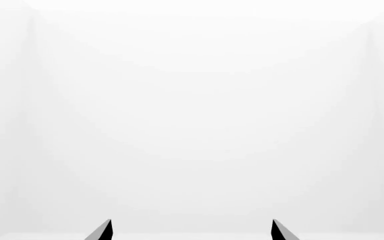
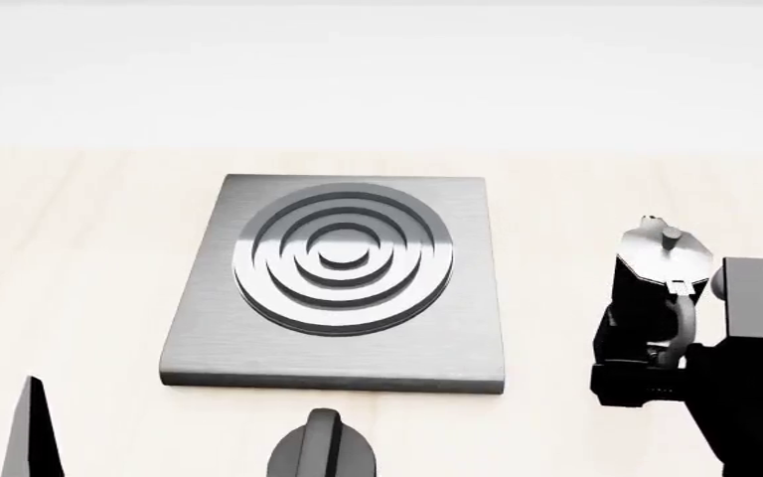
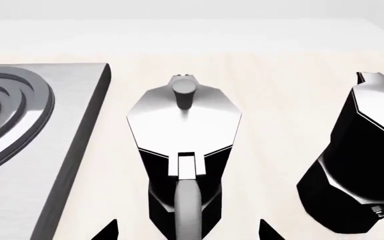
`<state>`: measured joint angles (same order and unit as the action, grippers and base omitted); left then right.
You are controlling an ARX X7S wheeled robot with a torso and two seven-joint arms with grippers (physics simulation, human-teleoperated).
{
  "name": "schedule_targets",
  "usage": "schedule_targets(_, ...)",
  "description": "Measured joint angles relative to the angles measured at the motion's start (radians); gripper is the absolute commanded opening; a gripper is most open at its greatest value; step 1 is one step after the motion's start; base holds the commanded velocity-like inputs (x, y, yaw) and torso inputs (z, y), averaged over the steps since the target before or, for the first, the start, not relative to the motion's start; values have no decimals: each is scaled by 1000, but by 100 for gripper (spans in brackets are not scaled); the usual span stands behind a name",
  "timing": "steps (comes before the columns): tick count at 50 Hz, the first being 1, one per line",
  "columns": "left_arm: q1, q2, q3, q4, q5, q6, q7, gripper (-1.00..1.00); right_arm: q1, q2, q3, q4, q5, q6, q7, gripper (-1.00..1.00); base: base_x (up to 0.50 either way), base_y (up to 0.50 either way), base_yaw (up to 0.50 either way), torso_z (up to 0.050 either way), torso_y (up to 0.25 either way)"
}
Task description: Put both moka pots on the stove.
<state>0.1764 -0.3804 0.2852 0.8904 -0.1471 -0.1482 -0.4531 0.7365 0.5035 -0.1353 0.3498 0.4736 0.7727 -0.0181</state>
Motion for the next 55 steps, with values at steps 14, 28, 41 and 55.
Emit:
schedule_targets(14, -4, -4, 7, -3, -1, 1, -6, 100, 5, -8, -6, 36, -7, -27, -5, -100, 0, 0, 0, 0, 0)
schedule_targets(28, -5, -9, 12, -6, -1, 6, -11, 100, -5, -9, -2, 21, 9, -29, 8, -100, 0, 0, 0, 0, 0)
schedule_targets(41, -5, -14, 15, -5, -3, 5, -17, 100, -11, -13, -4, -69, 2, -42, 42, -100, 0, 0, 0, 0, 2)
schedule_targets(55, -8, -18, 20, -8, -6, 4, -21, 100, 15, -12, -24, -265, 8, -5, 83, -100, 0, 0, 0, 0, 1)
